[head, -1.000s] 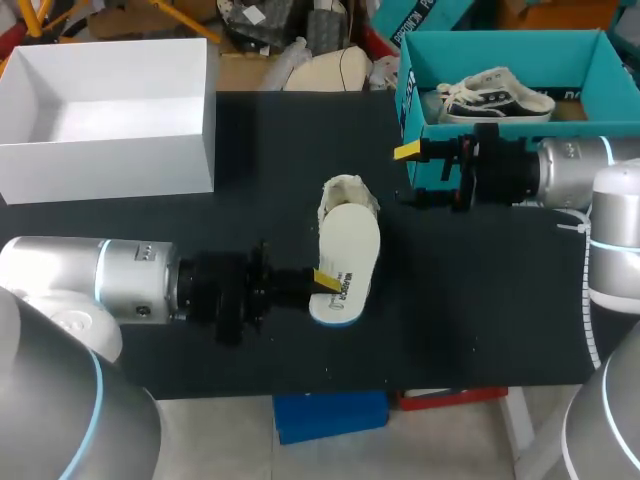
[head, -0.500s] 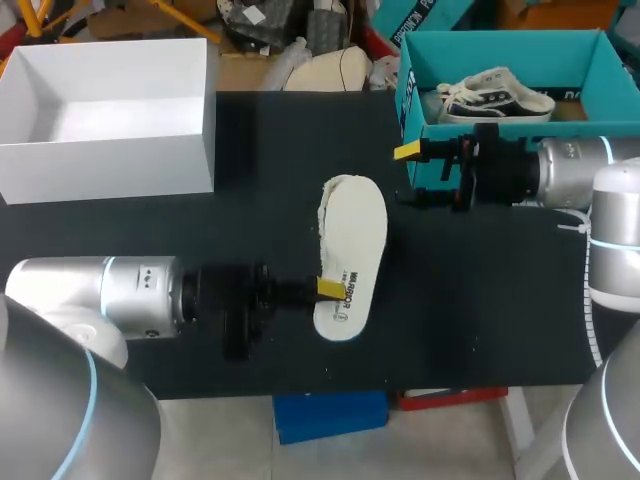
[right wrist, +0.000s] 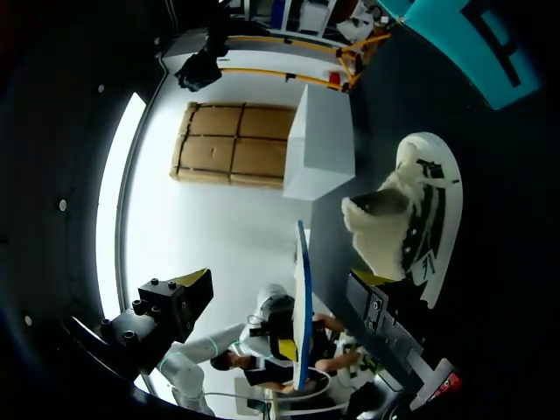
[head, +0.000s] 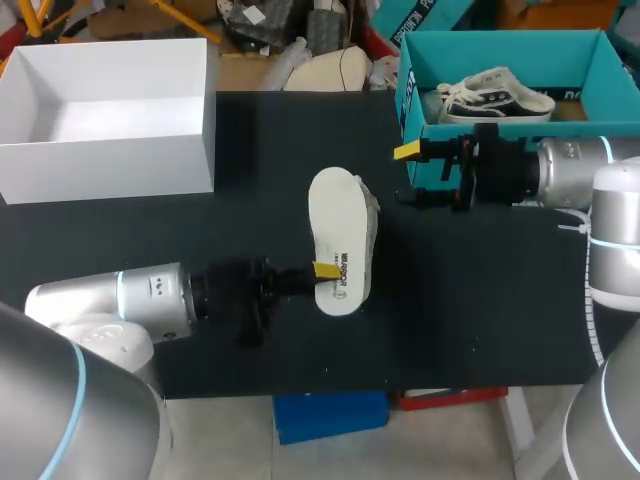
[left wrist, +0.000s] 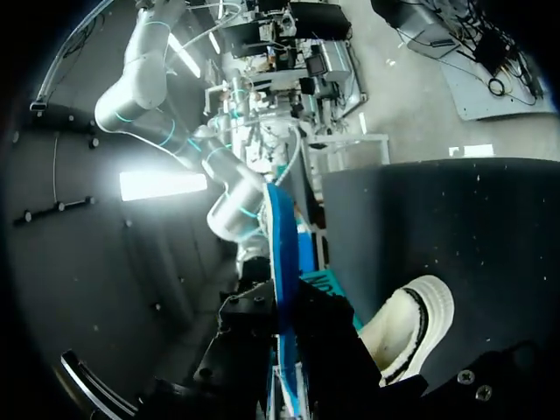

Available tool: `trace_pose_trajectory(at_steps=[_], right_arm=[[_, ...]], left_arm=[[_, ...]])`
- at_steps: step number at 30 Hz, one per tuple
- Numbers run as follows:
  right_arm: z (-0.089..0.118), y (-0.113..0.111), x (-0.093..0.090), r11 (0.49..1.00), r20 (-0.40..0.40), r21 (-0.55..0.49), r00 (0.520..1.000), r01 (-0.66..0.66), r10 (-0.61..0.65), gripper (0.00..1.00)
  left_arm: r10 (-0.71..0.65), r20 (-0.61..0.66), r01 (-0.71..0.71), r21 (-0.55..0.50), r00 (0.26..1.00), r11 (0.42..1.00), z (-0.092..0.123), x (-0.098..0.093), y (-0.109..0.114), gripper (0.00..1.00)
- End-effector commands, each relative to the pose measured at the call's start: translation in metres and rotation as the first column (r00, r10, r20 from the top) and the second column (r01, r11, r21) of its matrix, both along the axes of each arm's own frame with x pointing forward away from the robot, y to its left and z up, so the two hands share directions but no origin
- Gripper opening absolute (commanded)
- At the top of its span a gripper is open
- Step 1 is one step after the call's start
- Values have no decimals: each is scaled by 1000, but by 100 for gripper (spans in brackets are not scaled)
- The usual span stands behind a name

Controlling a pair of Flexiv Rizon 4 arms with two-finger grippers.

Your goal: Take the shoe out of the shoebox, open the shoe tongue, remove and reinsert the insole, then place the shoe into the shoebox

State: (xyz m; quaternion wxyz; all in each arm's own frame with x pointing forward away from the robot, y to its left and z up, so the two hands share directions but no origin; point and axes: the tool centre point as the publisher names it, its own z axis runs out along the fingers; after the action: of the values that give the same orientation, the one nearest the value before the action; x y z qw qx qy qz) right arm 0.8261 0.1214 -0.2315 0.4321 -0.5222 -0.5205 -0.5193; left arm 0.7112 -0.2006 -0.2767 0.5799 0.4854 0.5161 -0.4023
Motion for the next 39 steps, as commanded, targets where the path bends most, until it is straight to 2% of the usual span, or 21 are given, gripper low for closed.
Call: trace_pose_trajectory(at_steps=[1, 9, 19, 34, 39], right_arm=[[0, 1, -1, 1000, 0, -1, 1000, 4, -4, 100], [0, 1, -1, 1000, 0, -1, 1000, 4, -4, 100], [0, 1, -1, 1000, 0, -1, 1000, 4, -4, 100], [0, 1, -1, 1000, 0, -1, 1000, 4, -4, 100], [-7, 1, 8, 995, 10, -8, 995, -99, 100, 100]], left_arm=[[24, -24, -23, 71, 999, 997, 4, 22, -25, 0], [40, -44, -37, 84, 998, 996, 9, 43, -35, 0], [54, -30, -52, 64, 998, 997, 13, 66, -32, 0], [39, -48, -37, 38, 998, 999, 13, 67, -30, 0], [39, -48, -37, 38, 998, 999, 13, 67, -30, 0]])
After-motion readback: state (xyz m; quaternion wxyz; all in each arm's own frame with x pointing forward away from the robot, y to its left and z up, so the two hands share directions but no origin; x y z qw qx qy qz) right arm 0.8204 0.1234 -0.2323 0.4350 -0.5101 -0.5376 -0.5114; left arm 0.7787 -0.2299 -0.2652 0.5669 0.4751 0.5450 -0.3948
